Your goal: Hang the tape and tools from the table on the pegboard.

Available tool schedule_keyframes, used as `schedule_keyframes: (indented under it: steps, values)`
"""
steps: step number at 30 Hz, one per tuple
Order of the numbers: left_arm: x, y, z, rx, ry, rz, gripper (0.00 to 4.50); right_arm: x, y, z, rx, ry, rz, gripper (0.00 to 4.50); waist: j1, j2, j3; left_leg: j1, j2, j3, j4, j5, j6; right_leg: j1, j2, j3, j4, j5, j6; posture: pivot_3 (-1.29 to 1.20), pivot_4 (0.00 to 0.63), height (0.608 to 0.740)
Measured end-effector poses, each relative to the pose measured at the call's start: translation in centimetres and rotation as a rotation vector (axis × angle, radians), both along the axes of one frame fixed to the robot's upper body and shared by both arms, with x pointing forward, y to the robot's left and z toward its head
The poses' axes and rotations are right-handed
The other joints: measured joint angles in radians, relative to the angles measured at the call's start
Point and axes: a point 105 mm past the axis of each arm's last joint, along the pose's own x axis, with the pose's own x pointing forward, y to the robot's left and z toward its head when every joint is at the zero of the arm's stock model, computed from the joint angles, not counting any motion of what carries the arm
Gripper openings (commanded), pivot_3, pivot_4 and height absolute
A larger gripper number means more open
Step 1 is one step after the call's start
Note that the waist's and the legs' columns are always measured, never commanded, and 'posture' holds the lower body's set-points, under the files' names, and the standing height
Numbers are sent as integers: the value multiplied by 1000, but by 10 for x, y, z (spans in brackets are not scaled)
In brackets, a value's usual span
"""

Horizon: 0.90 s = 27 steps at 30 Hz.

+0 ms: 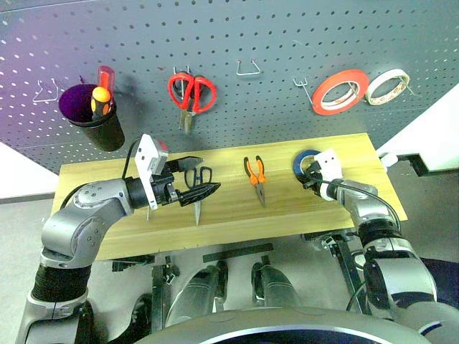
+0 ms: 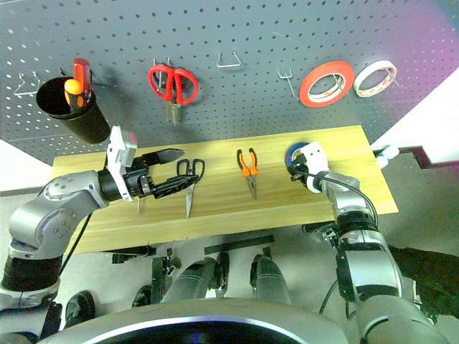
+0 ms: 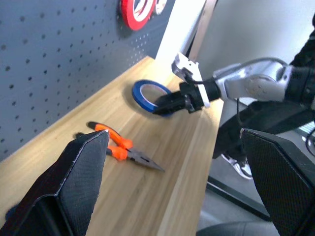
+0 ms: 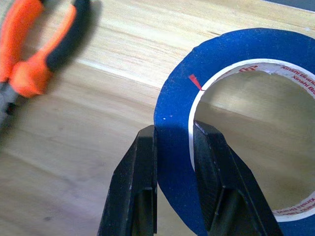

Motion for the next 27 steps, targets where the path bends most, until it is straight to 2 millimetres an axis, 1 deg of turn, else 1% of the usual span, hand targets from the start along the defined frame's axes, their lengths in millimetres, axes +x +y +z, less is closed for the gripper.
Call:
schedule_keyframes:
  steps: [3, 7, 11, 13, 16, 18, 23, 27]
  values:
    - [1, -3, 1, -10, -1, -15, 4500, -5, -7, 4, 67, -6, -42, 660, -2, 0, 0, 0, 0, 0, 1, 0, 0, 0, 0, 0, 1, 0, 0, -94, 248, 726]
    - [2, -6, 3, -23, -10, -37, 4500, -10, -20, 15, 111, -37, -102, 660, -3, 0, -1, 0, 0, 0, 0, 1, -2, 0, 0, 0, 2, 0, 0, -108, 241, 726]
    - [2, -11, 1, -29, -4, -61, 4500, -11, -22, 27, 169, -75, -139, 660, -5, 0, -1, 0, 0, 0, 0, 1, -2, 1, 0, 0, 2, 0, 0, -119, 234, 726]
    - [2, -11, 1, -30, -6, -67, 4500, -13, -22, 27, 188, -80, -154, 660, -6, 0, -2, 0, 0, 0, 0, 1, -2, 0, 0, 0, 2, 0, 0, -124, 231, 726]
    - [4, -13, 7, -32, -22, -80, 4500, -17, -20, 22, 203, -68, -168, 660, -6, 1, -3, 0, 0, 0, 1, 2, -3, 1, 0, 0, 2, 0, 0, -131, 219, 726]
    - [6, -12, 9, -36, -33, -79, 4500, -16, -21, 23, 205, -74, -176, 660, -6, 1, -4, 0, 0, 0, 1, 2, -3, 1, 0, 0, 2, 1, 1, -136, 214, 726]
    - [10, -13, 7, -45, -27, -82, 4500, -16, -32, 36, 254, -128, -234, 660, -6, 2, -8, 0, 0, 0, 2, 2, -3, 1, 0, 0, 2, 1, 1, -154, 201, 726]
    - [11, -20, 11, -49, -49, -103, 4500, -15, -33, 46, 280, -168, -239, 660, -9, 3, -11, 0, 0, 1, 2, 2, -3, 2, 0, 0, 3, 1, 1, -157, 199, 726]
